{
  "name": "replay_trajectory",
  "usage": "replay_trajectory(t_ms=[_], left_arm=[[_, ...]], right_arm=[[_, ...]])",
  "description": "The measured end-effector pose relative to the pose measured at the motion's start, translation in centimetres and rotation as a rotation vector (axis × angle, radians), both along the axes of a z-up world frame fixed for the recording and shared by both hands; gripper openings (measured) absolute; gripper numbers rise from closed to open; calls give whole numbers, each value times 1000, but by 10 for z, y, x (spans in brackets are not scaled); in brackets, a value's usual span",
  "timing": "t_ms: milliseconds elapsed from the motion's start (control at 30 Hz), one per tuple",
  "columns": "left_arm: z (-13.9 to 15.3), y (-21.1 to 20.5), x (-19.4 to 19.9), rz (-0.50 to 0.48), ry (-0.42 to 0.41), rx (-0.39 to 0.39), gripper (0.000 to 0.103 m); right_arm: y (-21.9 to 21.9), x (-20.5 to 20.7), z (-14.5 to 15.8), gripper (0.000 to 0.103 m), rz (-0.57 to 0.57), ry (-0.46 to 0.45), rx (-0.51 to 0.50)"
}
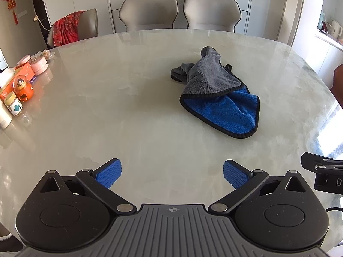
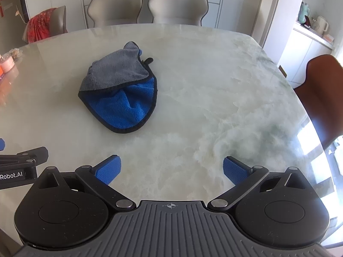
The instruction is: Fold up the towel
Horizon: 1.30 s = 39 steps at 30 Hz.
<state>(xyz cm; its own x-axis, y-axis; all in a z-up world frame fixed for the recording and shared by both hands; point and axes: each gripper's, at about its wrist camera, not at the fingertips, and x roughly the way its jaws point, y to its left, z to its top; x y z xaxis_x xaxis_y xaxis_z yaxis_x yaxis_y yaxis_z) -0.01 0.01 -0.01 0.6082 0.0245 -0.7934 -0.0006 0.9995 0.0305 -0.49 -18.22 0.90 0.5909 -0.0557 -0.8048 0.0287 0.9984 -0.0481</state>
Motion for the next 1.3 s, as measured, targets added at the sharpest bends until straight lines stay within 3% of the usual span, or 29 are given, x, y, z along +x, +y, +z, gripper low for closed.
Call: replay_trajectory(t_ms=[1300], left_arm=[[-2, 1, 3, 6, 11, -1, 103]], right_arm=[[11, -3, -6, 103, 15, 10, -20]])
